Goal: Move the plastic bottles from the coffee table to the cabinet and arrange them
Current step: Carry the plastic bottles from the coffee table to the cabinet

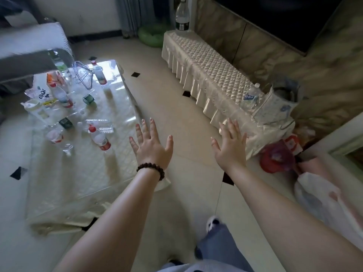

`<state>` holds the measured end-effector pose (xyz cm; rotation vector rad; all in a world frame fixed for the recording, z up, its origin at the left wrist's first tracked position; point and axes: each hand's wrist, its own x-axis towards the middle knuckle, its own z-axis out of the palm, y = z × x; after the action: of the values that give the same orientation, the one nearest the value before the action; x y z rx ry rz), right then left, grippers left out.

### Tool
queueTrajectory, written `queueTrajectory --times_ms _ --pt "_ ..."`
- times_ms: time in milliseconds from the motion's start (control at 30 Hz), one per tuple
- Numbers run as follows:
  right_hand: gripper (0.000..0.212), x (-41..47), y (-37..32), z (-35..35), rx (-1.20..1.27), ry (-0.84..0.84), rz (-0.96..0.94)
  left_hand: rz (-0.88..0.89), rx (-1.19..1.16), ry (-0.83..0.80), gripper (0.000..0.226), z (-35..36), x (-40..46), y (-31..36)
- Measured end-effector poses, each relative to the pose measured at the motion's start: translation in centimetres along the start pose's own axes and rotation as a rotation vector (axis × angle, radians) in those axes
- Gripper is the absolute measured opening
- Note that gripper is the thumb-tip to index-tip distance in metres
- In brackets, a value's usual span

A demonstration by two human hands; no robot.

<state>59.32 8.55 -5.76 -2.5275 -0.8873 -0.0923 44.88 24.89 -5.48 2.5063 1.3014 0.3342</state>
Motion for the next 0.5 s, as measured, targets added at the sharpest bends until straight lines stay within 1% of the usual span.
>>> queueTrajectory --times_ms 133,267,400,500 --pt "0.056 8.8 2.0 2.4 0.013 -0.012 -0.046 -0.055 0.030 0.036 0.075 2.6 7.2 2.0" --pt "0.056 20.2 4.0 4.3 0.039 -0.031 -0.106 -0.140 0.044 0.074 0.076 5.2 15.8 4.7" --pt "0.055 30.9 4.4 5.5 0.082 -0.077 -0.216 -0.273 -0.004 0.119 0.076 6.0 23.7 7.8" --pt "0.053 37.2 3.9 6.6 0.104 -0.116 -0.292 -0.360 0.000 0.152 0.075 5.9 28.1 9.3"
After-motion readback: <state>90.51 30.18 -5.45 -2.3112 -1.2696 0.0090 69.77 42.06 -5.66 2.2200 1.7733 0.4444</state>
